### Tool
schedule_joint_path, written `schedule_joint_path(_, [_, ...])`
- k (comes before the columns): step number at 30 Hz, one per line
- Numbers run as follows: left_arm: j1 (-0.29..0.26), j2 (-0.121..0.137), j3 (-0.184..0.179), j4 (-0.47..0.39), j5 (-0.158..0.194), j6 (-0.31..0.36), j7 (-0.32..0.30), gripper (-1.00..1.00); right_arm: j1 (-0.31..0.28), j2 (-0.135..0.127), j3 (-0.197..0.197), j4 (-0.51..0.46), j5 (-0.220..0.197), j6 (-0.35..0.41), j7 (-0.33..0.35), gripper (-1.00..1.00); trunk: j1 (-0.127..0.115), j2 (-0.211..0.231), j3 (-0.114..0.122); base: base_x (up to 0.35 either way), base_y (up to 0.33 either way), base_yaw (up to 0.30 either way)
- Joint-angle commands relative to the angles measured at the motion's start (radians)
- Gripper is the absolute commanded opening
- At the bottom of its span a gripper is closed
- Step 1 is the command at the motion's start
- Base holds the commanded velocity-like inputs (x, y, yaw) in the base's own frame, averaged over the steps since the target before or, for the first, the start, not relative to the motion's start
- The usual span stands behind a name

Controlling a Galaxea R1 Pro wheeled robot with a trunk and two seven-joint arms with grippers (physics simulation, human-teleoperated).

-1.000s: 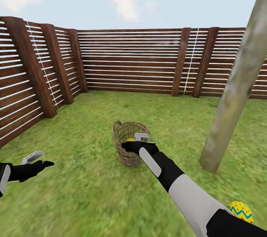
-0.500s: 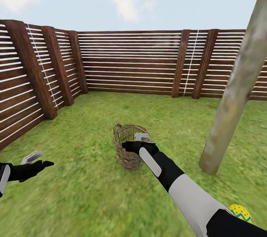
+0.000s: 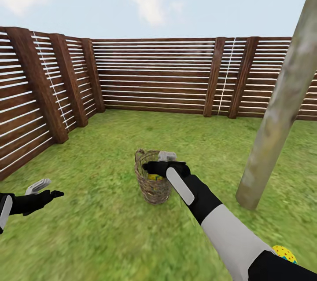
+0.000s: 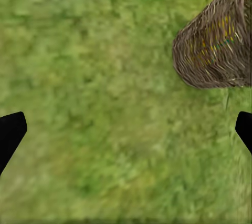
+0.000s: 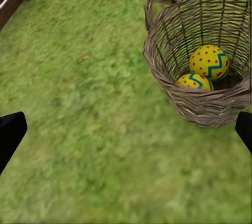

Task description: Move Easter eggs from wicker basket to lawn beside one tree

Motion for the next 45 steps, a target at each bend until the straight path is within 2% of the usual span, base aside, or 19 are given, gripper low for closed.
schedule_joint_path(1, [-0.001,-0.001,0.003,-0.001,-0.002,0.005,-0.004,1.00,-0.001,0.000,-0.001,-0.008,-0.011,0.006,-0.017,1.00,-0.004,0.007,0.002,0.000,0.000,-0.005])
schedule_joint_path(3, [-0.001,-0.001,0.003,-0.002,-0.002,0.005,-0.004,1.00,-0.001,0.000,-0.002,-0.016,-0.010,0.011,-0.025,1.00,-0.012,0.021,0.008,0.000,0.000,-0.043])
schedule_joint_path(11, [-0.001,0.000,0.005,-0.006,-0.001,0.003,-0.007,1.00,-0.001,0.000,-0.001,-0.011,-0.012,0.011,-0.029,1.00,-0.012,0.021,0.002,0.000,0.002,-0.147])
schedule_joint_path(15, [-0.001,0.000,0.005,-0.008,-0.002,0.003,-0.030,1.00,-0.001,0.000,-0.003,-0.009,-0.012,0.012,-0.028,1.00,-0.012,0.021,-0.002,0.034,0.120,-0.184])
schedule_joint_path(22, [-0.001,0.001,0.004,-0.008,-0.002,0.003,-0.049,1.00,-0.001,0.000,0.001,-0.007,-0.012,0.003,-0.028,1.00,-0.012,0.021,-0.009,0.196,0.221,-0.159])
schedule_joint_path(33, [-0.001,0.002,0.004,-0.008,-0.002,0.003,-0.050,1.00,-0.001,0.000,0.002,-0.007,-0.013,0.000,-0.022,1.00,-0.012,0.021,-0.011,0.229,0.241,-0.015])
schedule_joint_path(45, [-0.001,0.003,0.005,-0.008,-0.001,0.003,-0.050,1.00,-0.001,0.000,0.001,-0.007,-0.012,0.000,-0.022,1.00,-0.012,0.021,-0.028,0.134,0.277,-0.086])
